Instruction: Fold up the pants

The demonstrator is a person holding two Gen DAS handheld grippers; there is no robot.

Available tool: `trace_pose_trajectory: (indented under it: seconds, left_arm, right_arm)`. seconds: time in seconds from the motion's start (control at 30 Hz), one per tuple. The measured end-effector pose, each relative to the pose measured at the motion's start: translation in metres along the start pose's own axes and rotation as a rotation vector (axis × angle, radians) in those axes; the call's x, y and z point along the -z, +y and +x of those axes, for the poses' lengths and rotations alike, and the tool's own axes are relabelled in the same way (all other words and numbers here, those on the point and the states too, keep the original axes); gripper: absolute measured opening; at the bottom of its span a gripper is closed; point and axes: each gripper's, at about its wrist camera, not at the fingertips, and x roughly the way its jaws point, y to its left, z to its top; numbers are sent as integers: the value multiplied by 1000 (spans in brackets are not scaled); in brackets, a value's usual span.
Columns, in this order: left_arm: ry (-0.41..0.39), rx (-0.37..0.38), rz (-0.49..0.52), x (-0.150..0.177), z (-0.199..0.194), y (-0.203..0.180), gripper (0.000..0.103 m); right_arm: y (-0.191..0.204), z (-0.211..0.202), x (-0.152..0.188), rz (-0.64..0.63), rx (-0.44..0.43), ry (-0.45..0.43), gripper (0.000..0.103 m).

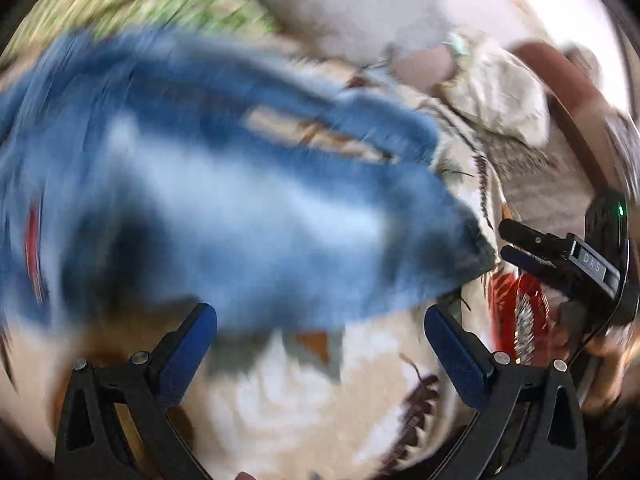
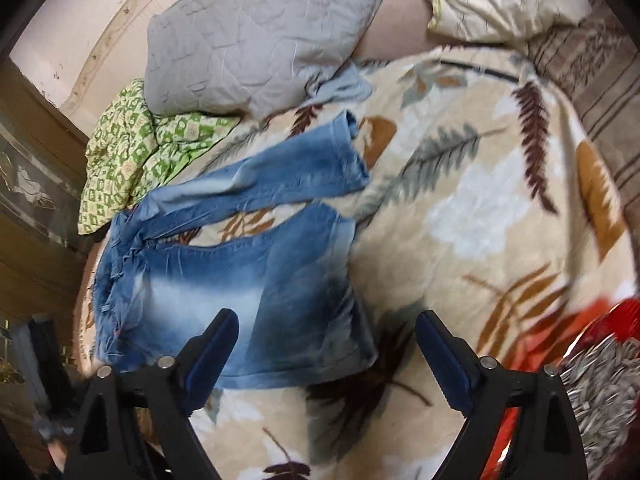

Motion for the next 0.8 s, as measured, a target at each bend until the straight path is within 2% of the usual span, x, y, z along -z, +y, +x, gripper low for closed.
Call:
trace_pose_trajectory:
  seconds: [0.07,0.23,0.33,0.47,0.5,0.53,0.57,0.6,0.67,0.7,0.8]
  left_arm:
    - [15,6,-111,13,5,12,103]
    - [-34,-48,-240,11,12,38,103]
    - [-81,-50,-288,2,14,47,103]
    - [-130,-36,-292,-10,19,46,103]
    - [-141,-36,-301,-11,21,47,103]
    - [-155,-39,-315,-12,20,50,101]
    - [-162,-49,-321,-13,19,52,88]
    - [-161,-75,-308,-14,19,51,76]
    - [-143,-120,-274,-16,23,52,10]
    - [-133,-118,-269,-15,24,55,10]
    - [-141,-57,-271,-9,19,63,10]
  right_arm:
    - [0,4,2,-1,-12,4,92]
    - [-3,14,1,20,-31,20,92]
    - [-7,20,-1,32,-33,21,92]
    - [-7,28,-2,44,-63,27,91]
    - [-5,30,-3,43,-68,27,89]
    - [-3,32,-3,36,-70,26,77]
    - [0,34,-3,24,-66,30,63]
    - [2,36,-4,14,-54,37,56]
    - [7,39,-2,-15,-25,41,25]
    - [7,39,-1,-24,-16,38,19]
    - [3,29,2,-20,-27,3,18]
